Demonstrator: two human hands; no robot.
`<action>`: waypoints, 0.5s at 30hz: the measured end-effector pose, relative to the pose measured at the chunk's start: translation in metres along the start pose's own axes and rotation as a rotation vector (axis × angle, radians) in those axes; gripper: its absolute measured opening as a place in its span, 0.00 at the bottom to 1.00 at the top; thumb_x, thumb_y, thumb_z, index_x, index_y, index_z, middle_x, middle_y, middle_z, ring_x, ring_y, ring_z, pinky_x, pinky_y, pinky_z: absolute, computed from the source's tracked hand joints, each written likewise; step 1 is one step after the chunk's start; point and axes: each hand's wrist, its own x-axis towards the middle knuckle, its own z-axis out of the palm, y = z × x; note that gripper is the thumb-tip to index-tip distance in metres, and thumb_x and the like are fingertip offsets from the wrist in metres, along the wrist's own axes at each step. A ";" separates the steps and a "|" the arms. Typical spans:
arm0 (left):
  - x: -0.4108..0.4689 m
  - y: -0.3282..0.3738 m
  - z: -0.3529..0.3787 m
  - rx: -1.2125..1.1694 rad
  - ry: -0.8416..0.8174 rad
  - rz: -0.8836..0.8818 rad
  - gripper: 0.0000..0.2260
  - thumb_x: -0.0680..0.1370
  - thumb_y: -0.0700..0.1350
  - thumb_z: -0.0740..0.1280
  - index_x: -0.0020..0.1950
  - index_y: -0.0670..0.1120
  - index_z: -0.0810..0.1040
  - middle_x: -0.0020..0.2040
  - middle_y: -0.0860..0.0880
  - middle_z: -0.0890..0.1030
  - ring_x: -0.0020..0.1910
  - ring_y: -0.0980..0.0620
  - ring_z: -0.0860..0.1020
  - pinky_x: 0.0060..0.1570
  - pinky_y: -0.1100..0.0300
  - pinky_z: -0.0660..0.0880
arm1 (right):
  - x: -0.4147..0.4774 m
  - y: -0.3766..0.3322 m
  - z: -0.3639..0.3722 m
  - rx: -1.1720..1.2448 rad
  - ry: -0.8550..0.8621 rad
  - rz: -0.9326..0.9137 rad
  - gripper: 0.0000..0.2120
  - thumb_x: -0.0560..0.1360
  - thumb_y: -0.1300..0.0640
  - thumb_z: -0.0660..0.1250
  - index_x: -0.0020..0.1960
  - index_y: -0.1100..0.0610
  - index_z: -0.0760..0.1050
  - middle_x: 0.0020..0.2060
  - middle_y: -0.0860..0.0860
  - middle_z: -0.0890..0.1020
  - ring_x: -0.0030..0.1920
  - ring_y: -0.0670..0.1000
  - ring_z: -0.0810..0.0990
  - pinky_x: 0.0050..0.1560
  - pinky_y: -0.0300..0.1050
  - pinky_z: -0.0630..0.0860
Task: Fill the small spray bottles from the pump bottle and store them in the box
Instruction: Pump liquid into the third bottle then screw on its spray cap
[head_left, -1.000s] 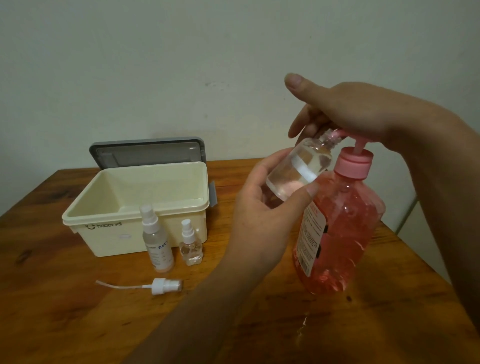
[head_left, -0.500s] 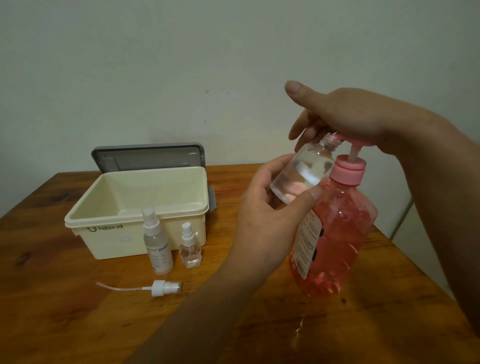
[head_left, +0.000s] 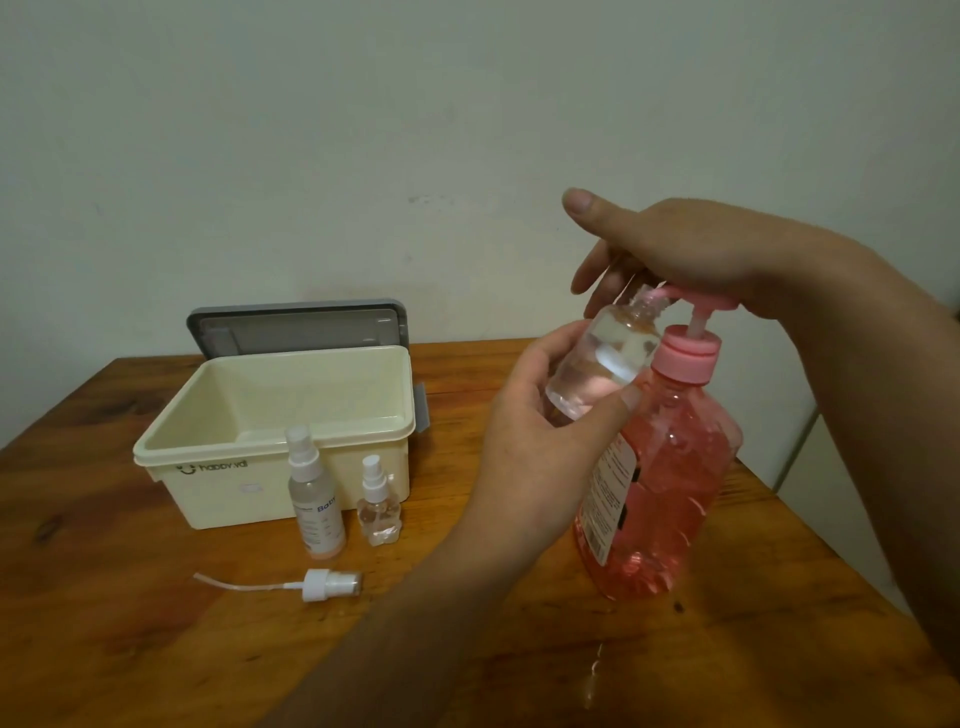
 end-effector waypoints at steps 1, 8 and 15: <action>0.000 0.000 0.000 0.007 -0.009 -0.001 0.21 0.74 0.45 0.72 0.63 0.60 0.72 0.55 0.63 0.79 0.49 0.72 0.77 0.39 0.77 0.73 | 0.000 0.000 0.000 -0.003 -0.010 -0.002 0.38 0.72 0.24 0.48 0.48 0.52 0.84 0.43 0.47 0.87 0.47 0.53 0.84 0.33 0.41 0.73; -0.003 -0.001 -0.001 0.027 -0.009 -0.009 0.19 0.73 0.47 0.72 0.61 0.60 0.73 0.53 0.62 0.80 0.49 0.69 0.78 0.38 0.75 0.74 | 0.004 0.001 -0.001 0.019 -0.013 -0.037 0.38 0.72 0.24 0.48 0.48 0.52 0.84 0.40 0.46 0.87 0.50 0.55 0.85 0.53 0.52 0.80; -0.006 -0.002 -0.010 0.015 0.000 -0.029 0.18 0.75 0.43 0.71 0.61 0.58 0.73 0.52 0.61 0.80 0.47 0.70 0.79 0.37 0.77 0.73 | 0.004 -0.004 0.001 -0.006 0.014 -0.048 0.35 0.76 0.29 0.49 0.49 0.56 0.83 0.40 0.49 0.87 0.45 0.52 0.85 0.55 0.51 0.80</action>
